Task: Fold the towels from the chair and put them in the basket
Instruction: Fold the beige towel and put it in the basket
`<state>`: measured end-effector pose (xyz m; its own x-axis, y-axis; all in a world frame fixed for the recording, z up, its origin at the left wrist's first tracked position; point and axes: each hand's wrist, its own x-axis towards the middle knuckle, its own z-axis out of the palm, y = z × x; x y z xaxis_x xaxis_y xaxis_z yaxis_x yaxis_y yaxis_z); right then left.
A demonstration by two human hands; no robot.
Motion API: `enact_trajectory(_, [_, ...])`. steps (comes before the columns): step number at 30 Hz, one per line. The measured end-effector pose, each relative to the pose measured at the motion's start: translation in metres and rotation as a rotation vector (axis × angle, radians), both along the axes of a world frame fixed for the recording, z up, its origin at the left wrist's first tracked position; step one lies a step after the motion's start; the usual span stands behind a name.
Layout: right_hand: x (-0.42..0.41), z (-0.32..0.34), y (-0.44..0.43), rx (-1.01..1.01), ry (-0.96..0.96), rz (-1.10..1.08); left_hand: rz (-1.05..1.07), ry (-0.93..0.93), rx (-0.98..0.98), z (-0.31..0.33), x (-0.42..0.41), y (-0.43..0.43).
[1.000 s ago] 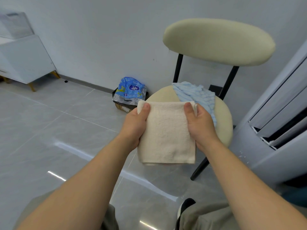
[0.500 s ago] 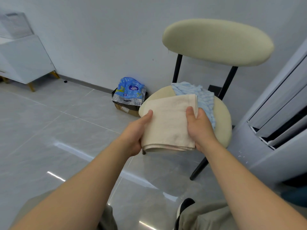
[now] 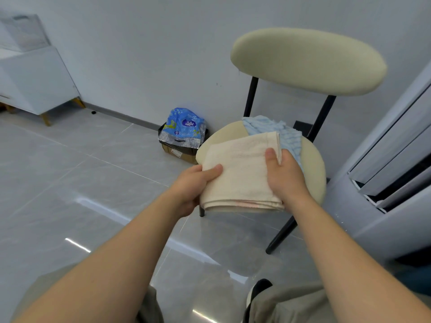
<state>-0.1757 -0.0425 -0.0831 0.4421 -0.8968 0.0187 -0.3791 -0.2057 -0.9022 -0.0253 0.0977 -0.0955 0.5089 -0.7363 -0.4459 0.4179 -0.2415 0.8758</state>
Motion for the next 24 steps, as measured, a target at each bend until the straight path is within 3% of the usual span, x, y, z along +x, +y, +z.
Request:
enact_trajectory(4, [-0.008, 0.005, 0.001, 0.194, -0.028, 0.092, -0.044, 0.246, 0.033, 0.008, 0.015, 0.006])
enact_trajectory(8, [-0.012, 0.011, 0.001, 0.618, -0.088, 0.244, -0.055, 0.209, 0.235, 0.006, 0.022, 0.01])
enact_trajectory(10, [-0.015, 0.01, -0.001, 0.701, -0.049, 0.286, -0.04, 0.126, 0.338, 0.006, 0.028, 0.013])
enact_trajectory(13, [-0.017, 0.004, -0.003, 0.58, 0.097, 0.32, -0.023, -0.034, 0.421, 0.009, 0.035, 0.018])
enact_trajectory(15, [-0.018, 0.001, -0.004, 0.42, 0.107, 0.327, -0.029, -0.088, 0.36, 0.013, 0.035, 0.019])
enact_trajectory(19, [-0.022, 0.006, -0.007, 0.06, -0.013, 0.257, -0.016, 0.067, -0.056, 0.027, 0.034, 0.02])
enact_trajectory(22, [-0.024, 0.013, -0.007, 0.037, -0.123, 0.259, 0.063, 0.29, -0.23, 0.03, 0.037, 0.021])
enact_trajectory(24, [-0.023, 0.013, -0.006, 0.081, -0.162, 0.279, 0.113, 0.277, -0.197, 0.028, 0.037, 0.018])
